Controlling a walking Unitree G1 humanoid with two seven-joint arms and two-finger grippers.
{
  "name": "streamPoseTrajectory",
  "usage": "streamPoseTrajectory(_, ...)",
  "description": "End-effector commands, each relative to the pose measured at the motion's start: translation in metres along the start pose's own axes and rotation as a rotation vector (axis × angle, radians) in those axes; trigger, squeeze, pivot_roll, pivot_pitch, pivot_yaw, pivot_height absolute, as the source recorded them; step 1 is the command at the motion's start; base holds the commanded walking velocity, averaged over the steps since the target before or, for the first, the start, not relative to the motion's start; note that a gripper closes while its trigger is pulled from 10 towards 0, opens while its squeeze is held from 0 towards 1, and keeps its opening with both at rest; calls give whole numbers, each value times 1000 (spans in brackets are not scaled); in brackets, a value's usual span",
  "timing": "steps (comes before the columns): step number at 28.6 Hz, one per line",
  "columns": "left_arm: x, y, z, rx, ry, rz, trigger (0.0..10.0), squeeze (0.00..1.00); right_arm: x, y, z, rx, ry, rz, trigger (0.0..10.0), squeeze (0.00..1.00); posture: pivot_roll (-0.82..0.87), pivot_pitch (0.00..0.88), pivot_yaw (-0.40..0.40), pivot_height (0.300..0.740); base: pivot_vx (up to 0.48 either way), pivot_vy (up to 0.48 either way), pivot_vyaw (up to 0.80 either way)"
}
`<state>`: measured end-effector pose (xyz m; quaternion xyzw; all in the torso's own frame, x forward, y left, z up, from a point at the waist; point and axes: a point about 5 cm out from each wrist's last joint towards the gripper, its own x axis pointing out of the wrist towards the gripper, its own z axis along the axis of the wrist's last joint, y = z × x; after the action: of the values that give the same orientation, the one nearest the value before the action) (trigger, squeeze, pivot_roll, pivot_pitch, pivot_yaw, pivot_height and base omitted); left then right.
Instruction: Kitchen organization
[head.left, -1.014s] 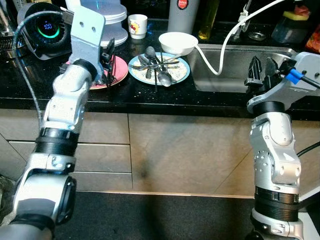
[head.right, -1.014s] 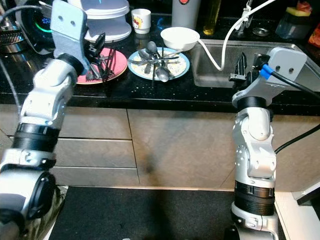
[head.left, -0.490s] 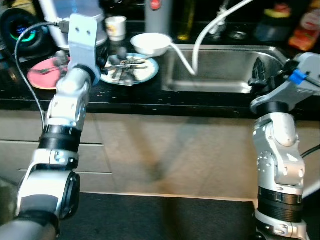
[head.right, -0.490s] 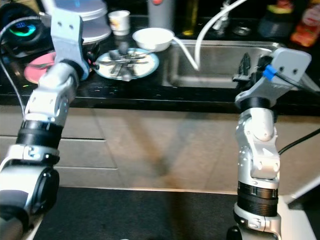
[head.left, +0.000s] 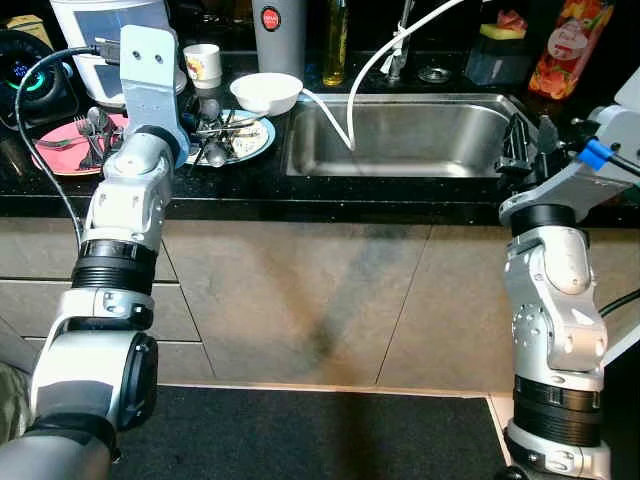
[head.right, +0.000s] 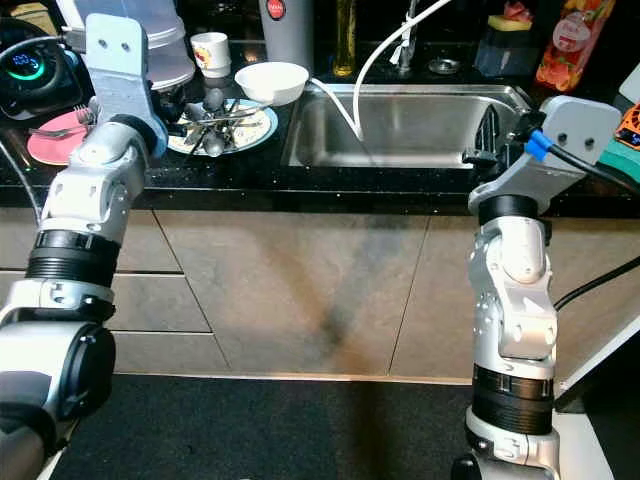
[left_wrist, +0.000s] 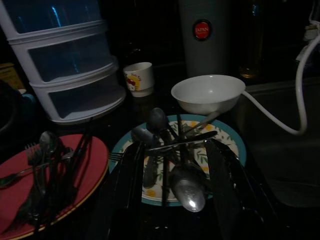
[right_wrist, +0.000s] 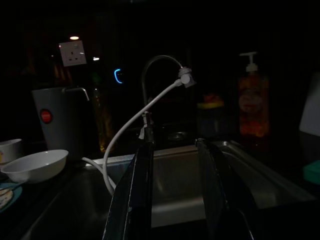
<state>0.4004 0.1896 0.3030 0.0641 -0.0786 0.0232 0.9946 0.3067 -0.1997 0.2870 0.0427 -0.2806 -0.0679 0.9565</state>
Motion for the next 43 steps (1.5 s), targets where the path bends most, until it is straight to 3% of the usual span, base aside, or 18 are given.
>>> streamPoseTrajectory(1,0,6,-8,15,29,21,10000,0,0,2,1,9,-5,12,10000,0,-1,66,5,740,0,0,0)
streamPoseTrajectory(11,0,7,-8,10,25,34,10000,0,0,3,1,10,-6,15,10000,0,-2,62,6,740,0,0,0)
streamPoseTrajectory(23,1,8,-7,2,12,37,10000,0,0,4,1,11,-6,15,10000,0,-3,64,5,740,0,467,0)
streamPoseTrajectory(43,0,2,-5,43,3,3,10000,0,-1,3,1,8,-5,12,10000,0,-4,67,9,740,0,0,0)
